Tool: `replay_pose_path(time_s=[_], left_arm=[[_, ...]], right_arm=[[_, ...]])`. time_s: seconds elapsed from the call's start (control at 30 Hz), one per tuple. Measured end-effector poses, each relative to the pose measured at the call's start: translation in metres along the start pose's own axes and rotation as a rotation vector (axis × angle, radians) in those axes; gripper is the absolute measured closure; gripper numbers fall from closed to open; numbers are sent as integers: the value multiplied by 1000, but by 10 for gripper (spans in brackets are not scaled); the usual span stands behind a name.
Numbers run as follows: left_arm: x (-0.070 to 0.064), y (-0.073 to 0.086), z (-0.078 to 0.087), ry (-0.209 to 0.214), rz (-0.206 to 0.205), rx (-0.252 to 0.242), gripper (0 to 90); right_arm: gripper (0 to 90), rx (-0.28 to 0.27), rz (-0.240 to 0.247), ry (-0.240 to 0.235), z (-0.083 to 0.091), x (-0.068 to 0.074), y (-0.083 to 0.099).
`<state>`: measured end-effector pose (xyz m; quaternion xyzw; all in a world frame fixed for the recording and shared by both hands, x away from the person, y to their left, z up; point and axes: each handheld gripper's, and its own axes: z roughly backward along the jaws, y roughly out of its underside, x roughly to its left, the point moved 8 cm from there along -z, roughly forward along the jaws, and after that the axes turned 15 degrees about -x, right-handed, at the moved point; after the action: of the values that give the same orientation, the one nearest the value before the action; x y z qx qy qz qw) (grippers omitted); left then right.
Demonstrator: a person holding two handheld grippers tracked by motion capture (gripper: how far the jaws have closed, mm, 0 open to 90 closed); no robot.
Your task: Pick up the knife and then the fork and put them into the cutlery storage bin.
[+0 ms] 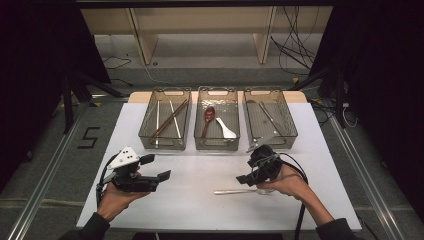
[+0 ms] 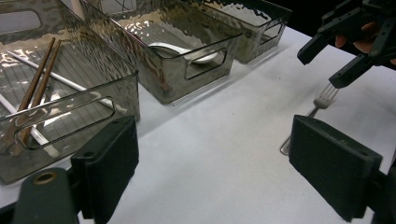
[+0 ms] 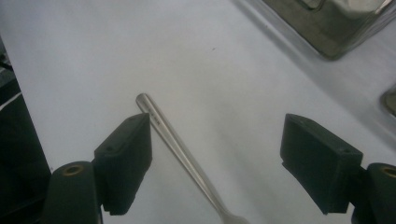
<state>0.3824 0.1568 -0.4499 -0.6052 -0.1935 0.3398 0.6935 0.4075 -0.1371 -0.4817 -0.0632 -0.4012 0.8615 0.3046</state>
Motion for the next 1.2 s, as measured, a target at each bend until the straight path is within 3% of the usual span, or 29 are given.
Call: replay_pose_path(time_s=[0.7,1.2], left_arm=[[0,0,1,-1,-2,-2,157],[-1,0,0,2,-10,1,157]], right_arm=[[317,131,65,-15,-17,8,19],[467,209,100,-29,-24,8,32]])
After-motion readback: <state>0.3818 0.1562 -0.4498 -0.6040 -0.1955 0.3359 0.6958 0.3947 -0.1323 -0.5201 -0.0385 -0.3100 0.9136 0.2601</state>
